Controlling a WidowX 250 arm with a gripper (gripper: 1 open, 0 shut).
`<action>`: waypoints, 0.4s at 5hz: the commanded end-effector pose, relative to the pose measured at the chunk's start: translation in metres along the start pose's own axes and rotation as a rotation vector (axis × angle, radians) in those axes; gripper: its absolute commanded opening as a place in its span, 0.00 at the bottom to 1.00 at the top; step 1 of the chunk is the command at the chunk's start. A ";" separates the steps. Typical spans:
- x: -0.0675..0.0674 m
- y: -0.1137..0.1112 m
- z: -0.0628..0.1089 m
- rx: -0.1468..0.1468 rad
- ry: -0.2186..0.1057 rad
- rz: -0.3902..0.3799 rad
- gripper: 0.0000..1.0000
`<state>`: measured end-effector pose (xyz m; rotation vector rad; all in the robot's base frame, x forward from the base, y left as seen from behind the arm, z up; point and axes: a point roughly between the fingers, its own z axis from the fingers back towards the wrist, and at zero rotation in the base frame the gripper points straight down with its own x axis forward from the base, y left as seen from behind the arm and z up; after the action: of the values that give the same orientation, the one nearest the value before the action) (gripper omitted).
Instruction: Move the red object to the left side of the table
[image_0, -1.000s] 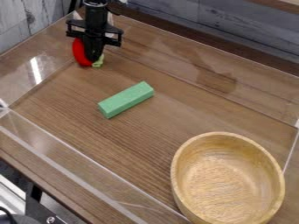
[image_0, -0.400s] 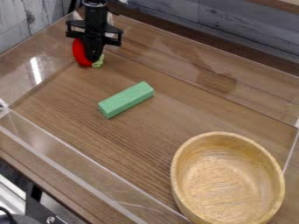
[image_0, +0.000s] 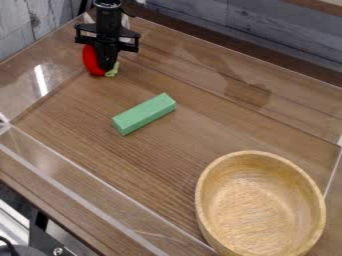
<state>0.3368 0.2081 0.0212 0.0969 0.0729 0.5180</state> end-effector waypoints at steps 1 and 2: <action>0.000 0.016 0.006 -0.003 -0.019 0.056 0.00; -0.001 0.016 0.004 -0.002 -0.018 0.069 0.00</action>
<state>0.3367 0.2087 0.0204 0.0987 0.0659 0.5401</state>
